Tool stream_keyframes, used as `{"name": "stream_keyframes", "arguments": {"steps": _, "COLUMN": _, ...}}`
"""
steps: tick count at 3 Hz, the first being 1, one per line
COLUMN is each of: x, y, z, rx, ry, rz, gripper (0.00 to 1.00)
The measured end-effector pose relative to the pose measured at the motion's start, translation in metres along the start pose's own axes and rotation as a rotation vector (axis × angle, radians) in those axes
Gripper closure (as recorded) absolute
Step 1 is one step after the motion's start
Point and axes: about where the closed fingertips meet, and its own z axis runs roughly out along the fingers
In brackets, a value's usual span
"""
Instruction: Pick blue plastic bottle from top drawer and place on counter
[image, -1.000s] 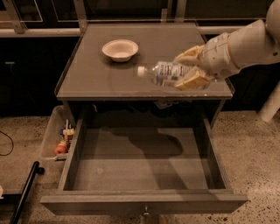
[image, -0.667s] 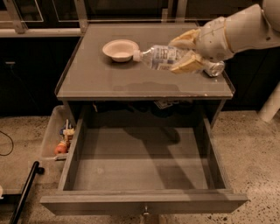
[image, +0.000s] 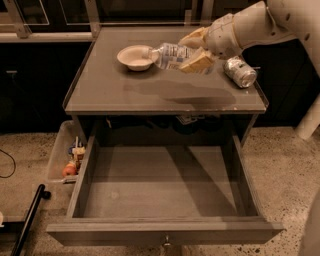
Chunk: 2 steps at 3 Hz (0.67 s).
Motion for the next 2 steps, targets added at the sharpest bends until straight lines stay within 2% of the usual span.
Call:
{"name": "stream_keyframes", "arguments": {"steps": 1, "x": 0.019, "y": -0.018, "z": 0.027, "rx": -0.021, "ry": 0.008, "rz": 0.081, "gripper": 1.00}}
{"name": "stream_keyframes", "arguments": {"steps": 2, "x": 0.040, "y": -0.024, "z": 0.051, "rx": -0.035, "ry": 0.047, "rz": 0.175, "gripper": 1.00}}
